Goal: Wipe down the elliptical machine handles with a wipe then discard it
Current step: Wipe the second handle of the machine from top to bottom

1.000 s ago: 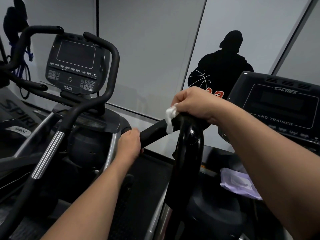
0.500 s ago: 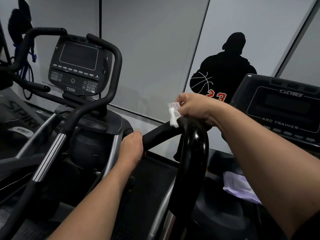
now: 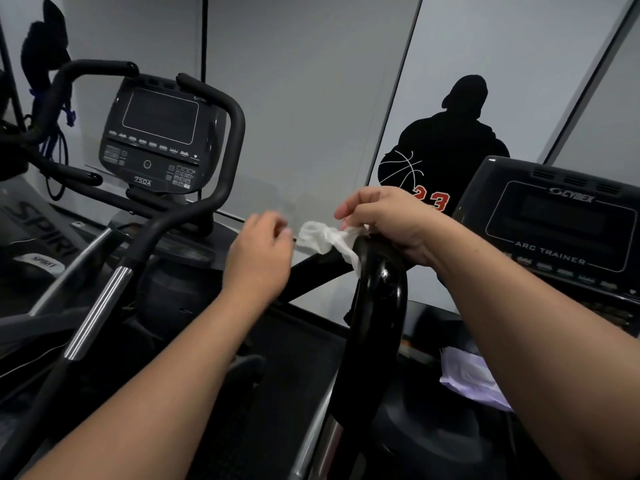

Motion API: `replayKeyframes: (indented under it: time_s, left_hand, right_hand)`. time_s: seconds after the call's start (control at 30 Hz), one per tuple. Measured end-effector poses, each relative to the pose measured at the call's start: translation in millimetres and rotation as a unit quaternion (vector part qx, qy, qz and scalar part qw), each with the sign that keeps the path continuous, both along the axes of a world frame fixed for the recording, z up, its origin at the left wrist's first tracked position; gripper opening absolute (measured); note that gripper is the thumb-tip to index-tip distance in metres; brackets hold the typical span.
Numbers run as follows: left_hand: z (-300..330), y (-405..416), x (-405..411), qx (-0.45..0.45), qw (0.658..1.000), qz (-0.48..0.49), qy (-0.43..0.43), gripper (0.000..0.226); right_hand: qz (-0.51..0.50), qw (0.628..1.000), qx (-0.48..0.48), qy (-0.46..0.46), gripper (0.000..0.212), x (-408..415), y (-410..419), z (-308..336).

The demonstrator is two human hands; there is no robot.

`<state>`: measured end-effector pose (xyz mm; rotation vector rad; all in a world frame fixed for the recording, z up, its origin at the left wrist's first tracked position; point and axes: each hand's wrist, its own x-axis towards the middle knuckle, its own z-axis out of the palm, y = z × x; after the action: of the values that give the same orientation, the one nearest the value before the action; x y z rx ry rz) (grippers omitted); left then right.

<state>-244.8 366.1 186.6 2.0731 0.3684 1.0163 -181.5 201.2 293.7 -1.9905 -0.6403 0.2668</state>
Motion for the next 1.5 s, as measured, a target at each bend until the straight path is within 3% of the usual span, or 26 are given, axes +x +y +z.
replayKeyframes:
  time_s: [0.1, 0.2, 0.33, 0.47, 0.57, 0.67, 0.8, 0.97, 1.17, 1.37, 1.5]
  left_hand:
    - [35, -28, 1, -0.003, 0.985, -0.164, -0.046, 0.036]
    - [40, -47, 2, 0.006, 0.976, -0.216, -0.033, 0.041]
    - [31, -45, 3, 0.092, 0.982, -0.163, -0.011, 0.031]
    - [26, -32, 6, 0.108, 0.989, -0.089, 0.049, 0.011]
    - [22, -49, -4, 0.140, 0.987, -0.081, 0.008, 0.006]
    - [7, -47, -10, 0.151, 0.986, -0.073, -0.016, 0.009]
    - [-3, -28, -6, 0.074, 0.997, -0.005, 0.025, 0.010]
    - [8, -62, -10, 0.129, 0.989, -0.066, -0.039, 0.006]
    - [-16, -31, -16, 0.066, 0.997, 0.029, 0.010, 0.009]
    - [1, -64, -15, 0.117, 0.991, -0.049, -0.036, 0.005]
    - [-30, -32, -28, 0.002, 0.999, 0.041, 0.010, 0.026]
  right_hand:
    - [-0.002, 0.999, 0.043, -0.006, 0.020, -4, -4, -6]
    - [-0.033, 0.996, 0.075, -0.030, 0.018, -7, -14, -11]
    - [-0.111, 0.985, 0.033, -0.124, 0.004, -18, -35, -19]
    - [-0.120, 0.969, -0.013, -0.216, 0.012, -42, -44, -20]
    - [-0.130, 0.954, -0.044, -0.265, 0.013, -52, -41, -19]
    - [-0.135, 0.954, -0.035, -0.267, 0.013, -53, -39, -23]
    - [-0.142, 0.951, -0.033, -0.273, 0.013, -53, -36, -24]
    - [-0.145, 0.951, -0.032, -0.271, 0.012, -53, -35, -24]
    - [-0.145, 0.951, -0.038, -0.271, 0.012, -54, -34, -24]
    - [-0.155, 0.951, -0.017, -0.266, 0.011, -54, -36, -27]
    - [-0.149, 0.953, -0.021, -0.264, 0.011, -54, -36, -28]
